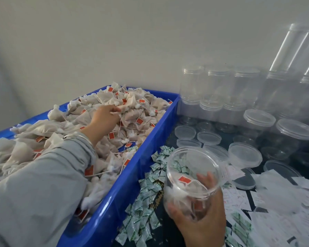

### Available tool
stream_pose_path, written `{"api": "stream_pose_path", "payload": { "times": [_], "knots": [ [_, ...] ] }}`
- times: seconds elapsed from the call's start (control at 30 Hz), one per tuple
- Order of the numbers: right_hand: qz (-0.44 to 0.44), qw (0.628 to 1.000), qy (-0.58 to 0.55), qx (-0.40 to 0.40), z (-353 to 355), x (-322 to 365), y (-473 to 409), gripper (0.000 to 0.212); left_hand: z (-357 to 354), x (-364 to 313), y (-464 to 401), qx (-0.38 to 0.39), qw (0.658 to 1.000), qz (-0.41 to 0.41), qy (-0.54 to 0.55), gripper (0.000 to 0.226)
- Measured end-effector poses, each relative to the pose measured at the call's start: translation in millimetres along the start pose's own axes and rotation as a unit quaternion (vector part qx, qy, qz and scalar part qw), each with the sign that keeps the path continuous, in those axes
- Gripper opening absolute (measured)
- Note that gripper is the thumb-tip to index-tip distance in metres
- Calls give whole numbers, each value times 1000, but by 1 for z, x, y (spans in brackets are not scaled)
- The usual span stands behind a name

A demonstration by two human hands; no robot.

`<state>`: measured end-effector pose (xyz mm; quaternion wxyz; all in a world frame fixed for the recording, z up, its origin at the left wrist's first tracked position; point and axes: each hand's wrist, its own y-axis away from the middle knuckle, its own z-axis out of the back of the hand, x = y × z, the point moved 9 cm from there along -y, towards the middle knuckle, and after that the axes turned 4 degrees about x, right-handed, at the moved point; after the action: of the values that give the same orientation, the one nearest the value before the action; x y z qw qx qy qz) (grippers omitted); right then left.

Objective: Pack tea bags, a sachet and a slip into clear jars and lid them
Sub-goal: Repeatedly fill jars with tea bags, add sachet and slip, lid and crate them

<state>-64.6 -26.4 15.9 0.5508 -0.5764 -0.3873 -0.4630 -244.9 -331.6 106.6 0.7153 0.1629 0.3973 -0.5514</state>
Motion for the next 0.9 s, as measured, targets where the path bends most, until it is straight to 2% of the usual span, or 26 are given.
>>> {"api": "stream_pose_path", "payload": {
  "times": [0.1, 0.2, 0.3, 0.4, 0.47, 0.5, 0.53, 0.6, 0.67, 0.73, 0.8, 0.9],
  "knots": [
    [-33, 998, -2, 49, -6, -6, -1, 99, -17, -13, -12, 38, 995, -39, -86, 37],
    [-41, 998, 5, 53, 0, -8, -3, 117, -37, -29, -32, 79, 970, -77, -216, 41],
    [-32, 998, 14, 52, 3, -7, -8, 110, -56, -28, -50, 129, 924, -72, -353, 51],
    [-49, 998, 3, 49, 5, -14, -11, 109, -63, -26, -56, 141, 924, -46, -353, 46],
    [-54, 997, 12, 56, 5, -16, -12, 117, -58, -34, -56, 106, 953, -54, -280, 35],
    [-57, 997, 20, 48, 7, -18, -14, 114, -51, -35, -57, 80, 974, -44, -206, 30],
    [-59, 998, 21, 30, 11, -21, -15, 105, -44, -33, -56, 57, 993, -17, -103, 25],
    [-61, 998, 12, -4, 17, -24, -19, 87, -27, -37, -50, 15, 999, -3, 52, 14],
    [-62, 998, 5, 2, 16, -27, -19, 89, -15, -47, -40, 23, 992, -19, 120, 11],
    [-69, 997, 5, 35, 8, -31, -17, 105, -15, -60, -23, 93, 975, -29, 198, 11],
    [-68, 996, 14, 49, 5, -31, -14, 115, -18, -70, -3, 153, 944, -20, 291, 12],
    [-46, 998, 24, 43, 5, -25, -13, 109, -28, -87, 39, 218, 896, -1, 387, 24]
  ]
}}
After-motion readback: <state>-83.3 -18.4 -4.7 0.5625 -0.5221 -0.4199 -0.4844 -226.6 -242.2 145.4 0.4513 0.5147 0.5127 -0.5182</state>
